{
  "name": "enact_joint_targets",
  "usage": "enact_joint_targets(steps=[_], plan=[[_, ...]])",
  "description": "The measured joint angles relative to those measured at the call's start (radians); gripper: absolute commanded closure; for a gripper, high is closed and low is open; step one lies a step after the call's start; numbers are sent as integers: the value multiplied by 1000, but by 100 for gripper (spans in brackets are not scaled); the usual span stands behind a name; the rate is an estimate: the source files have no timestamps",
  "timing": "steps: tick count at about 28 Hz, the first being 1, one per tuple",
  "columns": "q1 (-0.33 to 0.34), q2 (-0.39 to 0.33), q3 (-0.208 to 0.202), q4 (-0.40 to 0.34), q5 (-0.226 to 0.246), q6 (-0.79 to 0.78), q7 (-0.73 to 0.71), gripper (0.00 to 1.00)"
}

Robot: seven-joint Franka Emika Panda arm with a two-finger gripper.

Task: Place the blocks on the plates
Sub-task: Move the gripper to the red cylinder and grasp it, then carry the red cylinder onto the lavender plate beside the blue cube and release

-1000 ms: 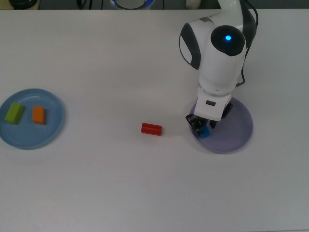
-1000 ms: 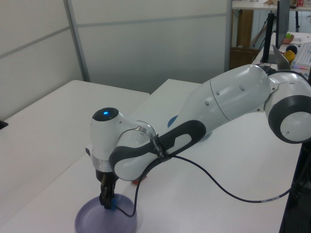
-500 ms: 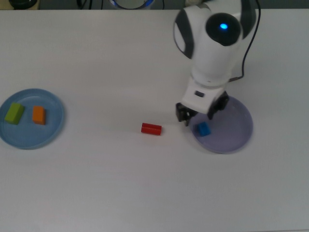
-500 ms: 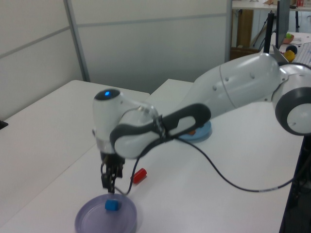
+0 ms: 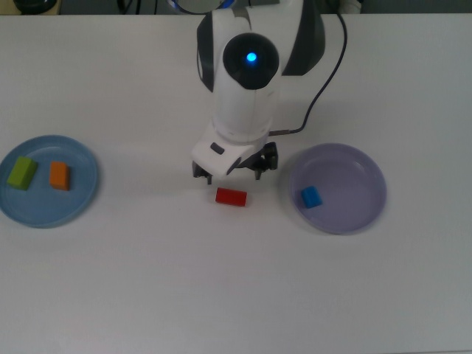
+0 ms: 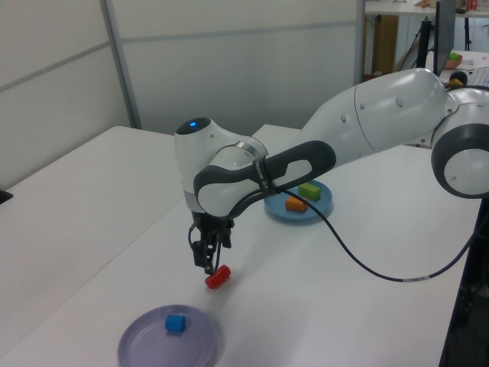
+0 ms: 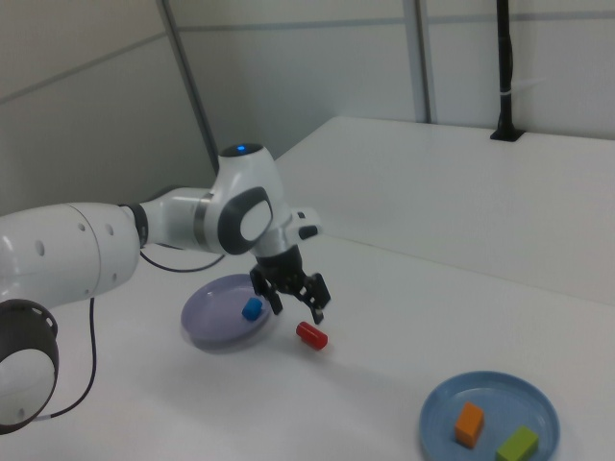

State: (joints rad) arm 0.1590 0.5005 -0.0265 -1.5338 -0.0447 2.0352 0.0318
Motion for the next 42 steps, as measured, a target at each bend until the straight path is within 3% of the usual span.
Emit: enact_joint_targets(steps=[5,14,24,25,29,31,36,42], plan=[[-1,15,-21,-19,0,0,18,0],[5,39,-21,-21,1,0,39,0],[14,64,-19,-21,1,88,156,1],[14,69,-19,-21,1,97,160,5],[14,86,-19,-21,1,123,168,43],[14,92,-19,-21,1,130,168,53],[14,95,-19,-19,1,137,166,69],[9,88,-19,-9,1,137,149,70]])
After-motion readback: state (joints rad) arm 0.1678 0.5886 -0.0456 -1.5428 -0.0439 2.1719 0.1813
